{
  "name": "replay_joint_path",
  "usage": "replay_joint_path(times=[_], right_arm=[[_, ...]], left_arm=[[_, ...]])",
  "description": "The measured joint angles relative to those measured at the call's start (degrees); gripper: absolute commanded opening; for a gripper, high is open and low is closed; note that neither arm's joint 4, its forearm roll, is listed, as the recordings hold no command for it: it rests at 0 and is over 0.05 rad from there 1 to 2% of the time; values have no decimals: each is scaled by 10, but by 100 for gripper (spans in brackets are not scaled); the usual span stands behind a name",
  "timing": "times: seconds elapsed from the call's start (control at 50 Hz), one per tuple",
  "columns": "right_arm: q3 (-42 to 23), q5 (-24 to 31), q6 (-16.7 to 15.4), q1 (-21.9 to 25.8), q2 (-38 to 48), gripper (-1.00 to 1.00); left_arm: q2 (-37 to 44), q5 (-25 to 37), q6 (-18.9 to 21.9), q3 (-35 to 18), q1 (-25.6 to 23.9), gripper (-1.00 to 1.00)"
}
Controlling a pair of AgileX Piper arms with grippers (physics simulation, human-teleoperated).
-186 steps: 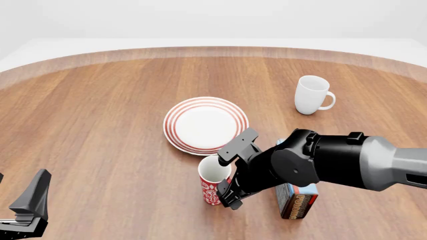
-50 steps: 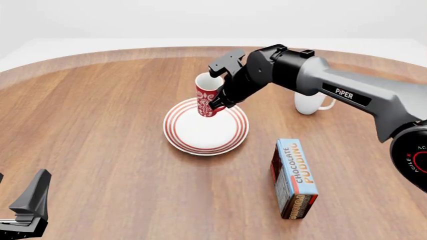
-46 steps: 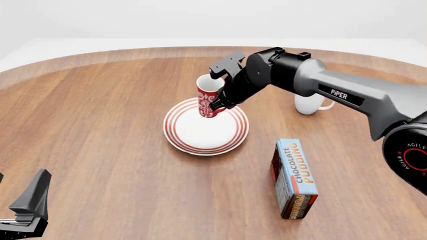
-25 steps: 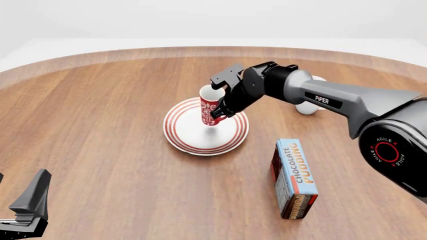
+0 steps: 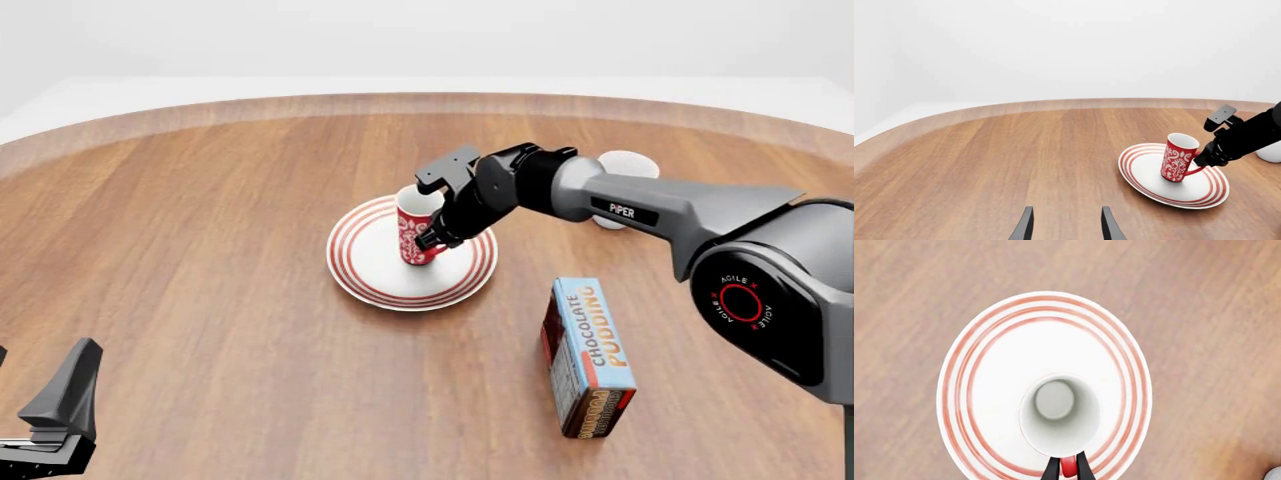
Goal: Pick up the red mug and put it on the plate
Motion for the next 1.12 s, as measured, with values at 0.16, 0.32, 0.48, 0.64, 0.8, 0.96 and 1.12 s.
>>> replay_joint_path(times=[0.16,0.32,0.48,0.64,0.8,0.96,1.12], right_arm=[[3,-4,2,0,3,100],[7,0,-2,1,-7,100],[15,18,-23,2,-58,100],[27,50,-48,1,-139,100],[50,88,-76,3,-246,100],[97,107,-97,0,-353,100],[145,106,-107,5,-439,100]], left_arm=[[0,0,0,0,0,100],[0,0,0,0,0,100],[0,0,0,0,0,100],[0,0,0,0,0,100],[0,0,0,0,0,100],[0,0,0,0,0,100],[0,0,0,0,0,100]])
